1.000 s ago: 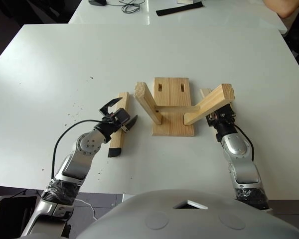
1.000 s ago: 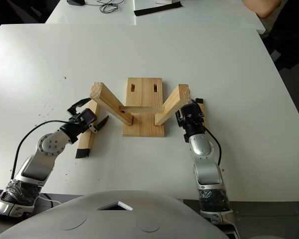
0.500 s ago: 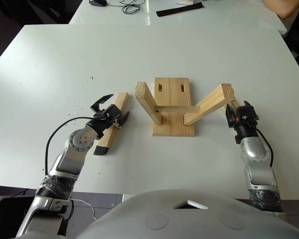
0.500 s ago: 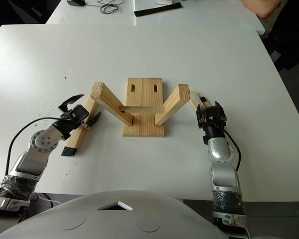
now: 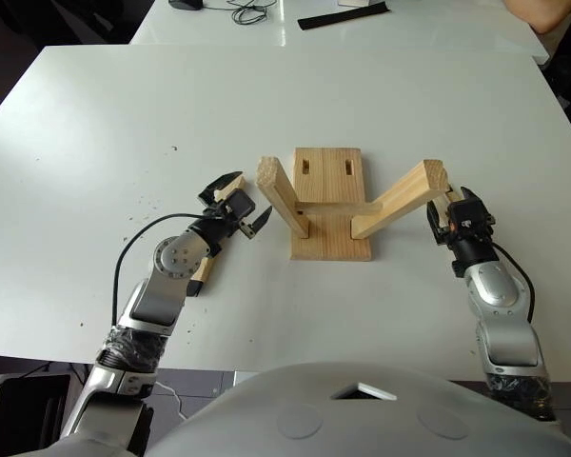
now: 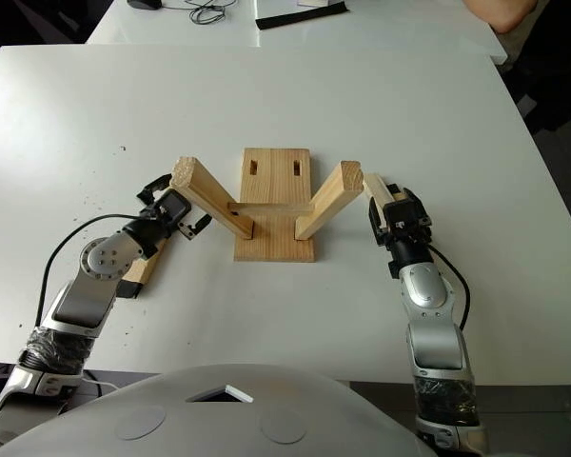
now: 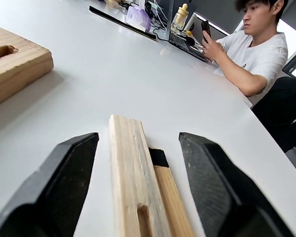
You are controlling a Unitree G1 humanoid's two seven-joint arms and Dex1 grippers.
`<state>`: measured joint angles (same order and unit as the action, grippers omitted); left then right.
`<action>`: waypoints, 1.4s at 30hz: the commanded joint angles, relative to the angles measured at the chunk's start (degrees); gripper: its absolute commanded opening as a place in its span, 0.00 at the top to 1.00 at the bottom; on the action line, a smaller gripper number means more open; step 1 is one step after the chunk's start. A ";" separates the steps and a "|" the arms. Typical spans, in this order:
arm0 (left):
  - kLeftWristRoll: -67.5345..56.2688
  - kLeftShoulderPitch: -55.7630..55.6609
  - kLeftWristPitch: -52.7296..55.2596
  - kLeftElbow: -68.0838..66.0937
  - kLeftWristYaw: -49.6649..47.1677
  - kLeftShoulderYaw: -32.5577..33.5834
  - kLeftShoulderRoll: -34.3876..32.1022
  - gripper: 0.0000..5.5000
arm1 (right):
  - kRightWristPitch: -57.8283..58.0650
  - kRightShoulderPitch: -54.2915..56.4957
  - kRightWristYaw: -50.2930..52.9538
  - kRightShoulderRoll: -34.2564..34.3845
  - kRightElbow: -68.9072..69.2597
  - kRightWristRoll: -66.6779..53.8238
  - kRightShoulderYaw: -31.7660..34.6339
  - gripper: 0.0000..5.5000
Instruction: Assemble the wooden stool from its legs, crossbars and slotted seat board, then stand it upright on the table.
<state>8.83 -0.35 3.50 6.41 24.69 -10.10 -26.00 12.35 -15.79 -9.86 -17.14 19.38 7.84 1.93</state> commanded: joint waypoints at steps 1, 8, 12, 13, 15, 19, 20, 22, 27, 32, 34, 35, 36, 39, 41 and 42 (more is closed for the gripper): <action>0.83 -6.43 -0.56 -4.41 -0.87 0.46 0.88 0.13 | 4.28 -3.71 -10.66 -6.71 8.25 -0.73 -5.28 0.45; 1.20 -9.24 -3.75 -7.07 -1.12 -1.14 2.48 0.13 | 7.22 -10.09 -26.40 -19.23 19.17 -2.89 -9.26 0.45; 1.17 -4.32 -3.85 -3.79 -1.52 -3.96 4.62 0.13 | 9.93 -9.87 -28.68 -20.43 21.72 -4.36 -10.17 0.45; 1.35 -3.26 -3.82 -3.24 -1.72 -4.60 5.06 0.13 | 10.32 -9.99 -29.03 -20.45 22.10 -4.53 -10.92 0.45; 1.82 -1.36 -4.00 -2.18 -1.78 -5.84 5.63 0.13 | 11.11 -10.24 -29.56 -20.17 22.68 -4.86 -12.72 0.45; 2.76 0.62 -4.91 -1.04 -1.38 -6.89 5.35 0.13 | 11.70 -8.21 -27.01 -18.13 20.24 -3.04 -15.62 0.45; 2.81 0.75 -4.92 -0.92 -1.43 -6.75 5.25 0.13 | 11.70 -8.12 -25.82 -17.66 19.42 -2.33 -15.66 0.45; 2.52 1.07 -4.35 -0.44 -1.61 -5.96 5.18 0.13 | 11.52 -8.82 -23.81 -17.23 17.97 -1.41 -14.97 0.45; 2.59 2.61 -3.92 2.41 -0.68 -6.17 4.67 0.13 | 10.92 -9.35 -19.95 -15.22 13.61 -1.38 -13.06 0.45; 3.01 1.64 -3.50 5.33 1.14 -8.65 5.29 0.13 | 10.70 -6.70 -16.02 -11.97 8.57 -0.66 -12.56 0.45; 2.88 1.22 -2.80 6.32 1.72 -9.21 5.75 0.13 | 10.88 -4.63 -13.98 -9.89 6.84 -0.85 -12.12 0.45; 2.80 1.22 -2.47 6.86 2.01 -9.42 5.84 0.13 | 11.18 -3.42 -13.05 -8.85 6.23 -0.81 -12.12 0.45; 2.74 1.23 -2.18 7.29 2.25 -9.56 5.89 0.13 | 11.35 -2.20 -12.28 -7.86 5.59 -0.83 -12.19 0.45; 2.55 1.01 -1.23 8.09 3.05 -9.97 6.36 0.13 | 11.71 1.08 -9.54 -4.82 2.99 -0.78 -11.77 0.45; 2.34 0.74 -0.53 8.20 3.51 -10.46 6.91 0.13 | 11.68 2.84 -7.64 -3.21 1.17 -0.50 -11.29 0.45; 2.33 0.62 -0.33 8.21 3.70 -10.79 7.15 0.13 | 11.67 3.60 -6.63 -2.40 0.33 -0.41 -10.90 0.45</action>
<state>11.98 0.93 2.03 14.03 27.46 -19.80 -19.48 23.66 -14.62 -18.49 -21.19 21.28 7.10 -9.92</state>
